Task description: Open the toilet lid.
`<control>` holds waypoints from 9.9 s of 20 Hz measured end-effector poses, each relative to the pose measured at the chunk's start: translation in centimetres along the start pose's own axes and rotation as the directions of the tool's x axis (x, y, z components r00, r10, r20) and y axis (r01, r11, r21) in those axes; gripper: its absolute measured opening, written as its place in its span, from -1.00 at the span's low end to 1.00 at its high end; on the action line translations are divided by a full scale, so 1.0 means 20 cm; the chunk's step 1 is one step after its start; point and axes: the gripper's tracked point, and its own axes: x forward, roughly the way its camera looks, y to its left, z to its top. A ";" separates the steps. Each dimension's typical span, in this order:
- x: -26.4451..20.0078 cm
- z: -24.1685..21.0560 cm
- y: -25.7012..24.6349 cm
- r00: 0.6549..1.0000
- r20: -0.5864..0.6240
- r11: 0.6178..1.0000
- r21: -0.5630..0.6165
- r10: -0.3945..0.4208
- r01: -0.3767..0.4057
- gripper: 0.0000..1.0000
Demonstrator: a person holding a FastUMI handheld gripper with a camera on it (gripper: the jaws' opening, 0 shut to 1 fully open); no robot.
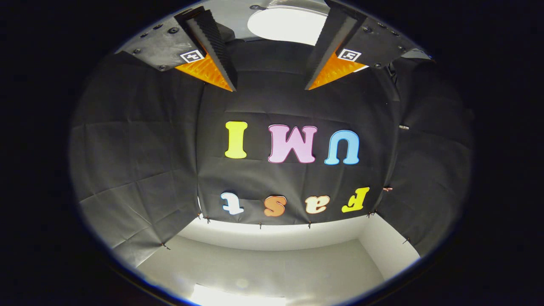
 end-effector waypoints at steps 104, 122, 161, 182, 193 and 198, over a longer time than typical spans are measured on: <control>0.38 -2.37 -0.31 0.720 -0.693 0.568 0.605 0.031 0.558 -0.89; 0.56 -1.49 0.47 0.816 -0.567 0.957 0.159 -0.112 0.241 -0.89; 0.62 -1.21 1.98 0.843 -0.472 0.957 0.013 0.260 -0.289 -0.08; 0.42 -0.33 1.33 0.916 -0.230 0.944 0.121 0.328 -0.307 0.98; 0.27 -0.09 0.50 0.975 -0.171 0.990 0.025 0.144 -0.142 0.97; 0.22 -0.09 0.23 0.986 -0.150 0.997 0.046 0.069 -0.063 0.97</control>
